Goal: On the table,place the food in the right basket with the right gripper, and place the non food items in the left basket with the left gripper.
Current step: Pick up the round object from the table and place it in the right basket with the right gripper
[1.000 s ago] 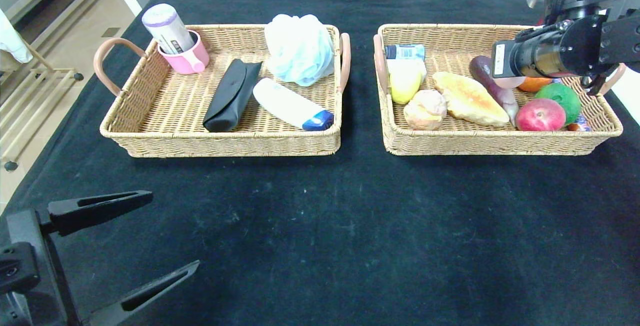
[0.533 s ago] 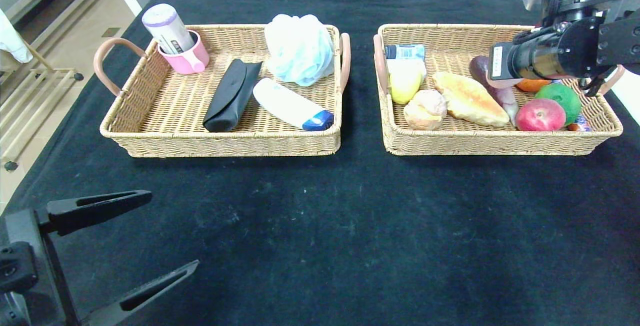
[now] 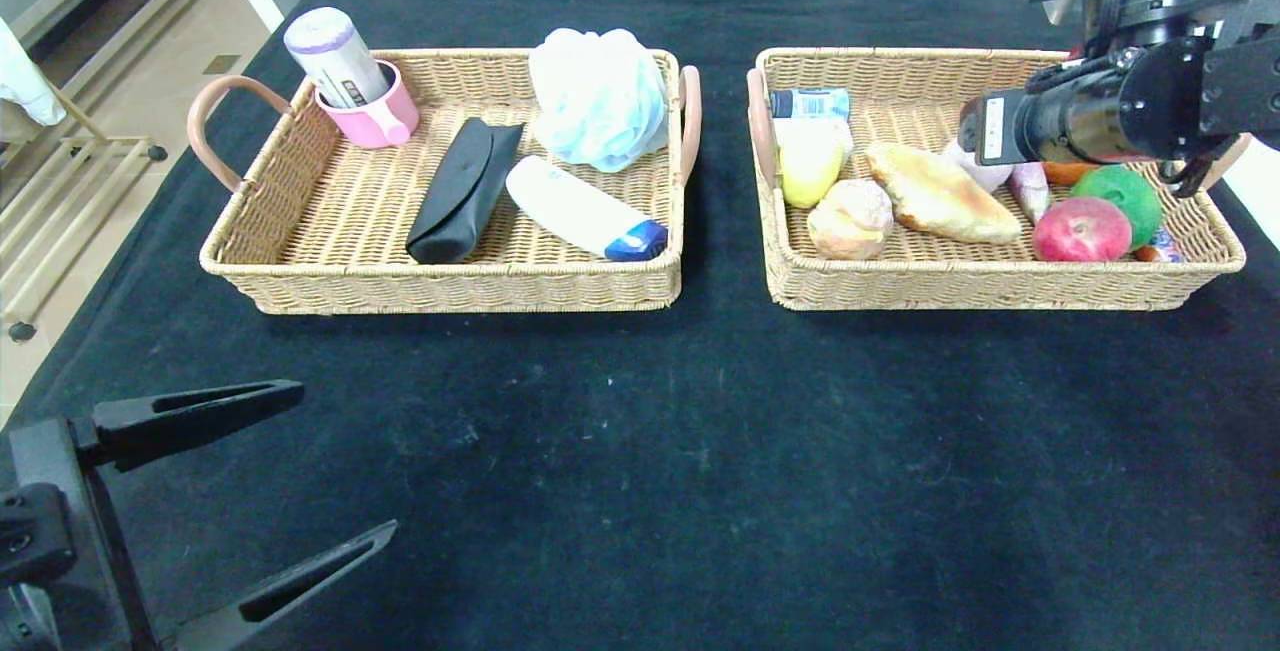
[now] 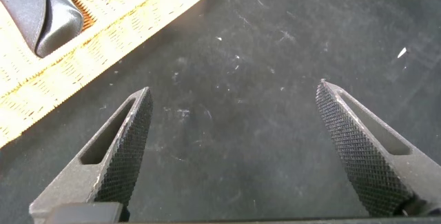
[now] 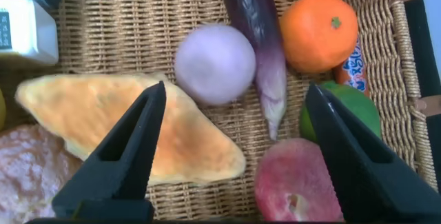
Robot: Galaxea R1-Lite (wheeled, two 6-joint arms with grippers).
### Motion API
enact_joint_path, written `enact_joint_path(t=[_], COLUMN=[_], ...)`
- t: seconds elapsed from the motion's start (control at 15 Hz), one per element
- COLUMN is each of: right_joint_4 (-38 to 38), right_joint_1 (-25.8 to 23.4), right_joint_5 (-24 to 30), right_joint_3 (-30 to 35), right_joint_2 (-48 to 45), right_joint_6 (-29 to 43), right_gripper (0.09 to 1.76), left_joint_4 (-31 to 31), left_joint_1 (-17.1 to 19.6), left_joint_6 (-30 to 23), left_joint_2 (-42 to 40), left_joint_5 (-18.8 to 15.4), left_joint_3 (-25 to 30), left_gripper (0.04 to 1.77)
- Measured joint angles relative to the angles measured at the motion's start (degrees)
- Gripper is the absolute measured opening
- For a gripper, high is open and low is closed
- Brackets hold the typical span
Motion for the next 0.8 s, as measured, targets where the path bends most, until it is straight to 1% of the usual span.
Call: enact_joint_path(t=[0.27, 0.47, 0.73, 0.8], right_joint_4=[0.0, -0.1, -0.4, -0.5], right_joint_1=[1.7, 3.9, 8.6, 9.8], right_joint_5=[0.6, 5.3, 10.5, 12.4], right_joint_3=[5.4, 12.6, 23.0, 26.5], right_joint_2=[-3.5, -8.4, -17.2, -19.8], right_joint_6=[-0.2, -1.7, -3.8, -4.8], right_gripper=[1.58, 1.62, 1.66, 1.66], left_joint_4=[0.1, 0.2, 0.1, 0.0], left_joint_1=[0.0, 0.0, 0.0, 0.0], left_joint_6=[0.0, 0.0, 0.2, 0.2], left_joint_2=[0.0, 0.0, 0.0, 0.0], left_joint_5=[0.0, 0.0, 0.2, 0.5], left_joint_3=[0.0, 0.1, 0.1, 0.1], left_gripper=[1.72, 1.72, 1.72, 1.72])
